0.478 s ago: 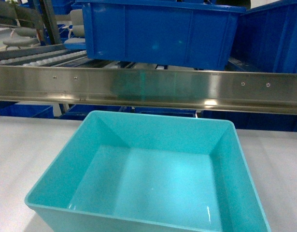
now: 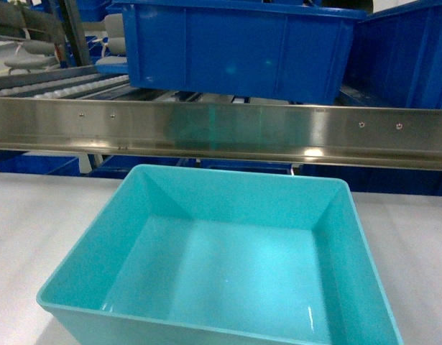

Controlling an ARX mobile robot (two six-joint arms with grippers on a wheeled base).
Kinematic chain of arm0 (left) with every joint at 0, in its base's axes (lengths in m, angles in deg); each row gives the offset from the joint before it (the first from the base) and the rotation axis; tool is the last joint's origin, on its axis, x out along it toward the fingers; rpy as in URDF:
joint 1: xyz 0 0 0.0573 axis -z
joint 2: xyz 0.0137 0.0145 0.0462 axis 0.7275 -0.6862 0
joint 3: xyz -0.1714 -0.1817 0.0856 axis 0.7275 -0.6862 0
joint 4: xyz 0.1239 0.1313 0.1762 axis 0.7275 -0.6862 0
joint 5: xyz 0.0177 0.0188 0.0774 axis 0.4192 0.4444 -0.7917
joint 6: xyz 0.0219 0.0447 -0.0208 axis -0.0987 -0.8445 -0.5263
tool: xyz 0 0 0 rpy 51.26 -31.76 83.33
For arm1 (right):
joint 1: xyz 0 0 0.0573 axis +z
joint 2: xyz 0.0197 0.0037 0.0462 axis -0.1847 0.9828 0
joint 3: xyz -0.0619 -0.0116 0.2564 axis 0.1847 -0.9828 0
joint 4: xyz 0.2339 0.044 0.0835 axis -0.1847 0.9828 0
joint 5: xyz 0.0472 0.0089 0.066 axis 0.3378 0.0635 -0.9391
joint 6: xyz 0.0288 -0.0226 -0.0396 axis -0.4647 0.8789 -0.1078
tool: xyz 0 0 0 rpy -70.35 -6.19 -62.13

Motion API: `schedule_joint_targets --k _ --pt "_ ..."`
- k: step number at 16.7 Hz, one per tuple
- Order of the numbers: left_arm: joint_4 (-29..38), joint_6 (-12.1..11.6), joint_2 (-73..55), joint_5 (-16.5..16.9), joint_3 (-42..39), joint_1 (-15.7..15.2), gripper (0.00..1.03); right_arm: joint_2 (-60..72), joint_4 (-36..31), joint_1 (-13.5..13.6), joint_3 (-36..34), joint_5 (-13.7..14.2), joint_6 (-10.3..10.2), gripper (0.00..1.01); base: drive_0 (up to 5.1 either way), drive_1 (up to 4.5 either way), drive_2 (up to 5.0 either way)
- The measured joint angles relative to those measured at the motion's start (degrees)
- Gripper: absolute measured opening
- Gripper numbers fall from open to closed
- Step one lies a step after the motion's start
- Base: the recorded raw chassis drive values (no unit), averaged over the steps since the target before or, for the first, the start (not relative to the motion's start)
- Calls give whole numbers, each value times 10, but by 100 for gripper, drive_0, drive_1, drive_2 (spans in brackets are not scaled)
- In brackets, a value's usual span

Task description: Organize blue bins on left shelf correctly

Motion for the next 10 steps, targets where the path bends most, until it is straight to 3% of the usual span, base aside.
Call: schedule_joint_targets --k 10 --pt "0 0 0 0 0 0 98 0 0 0 0 0 0 98 0 0 0"
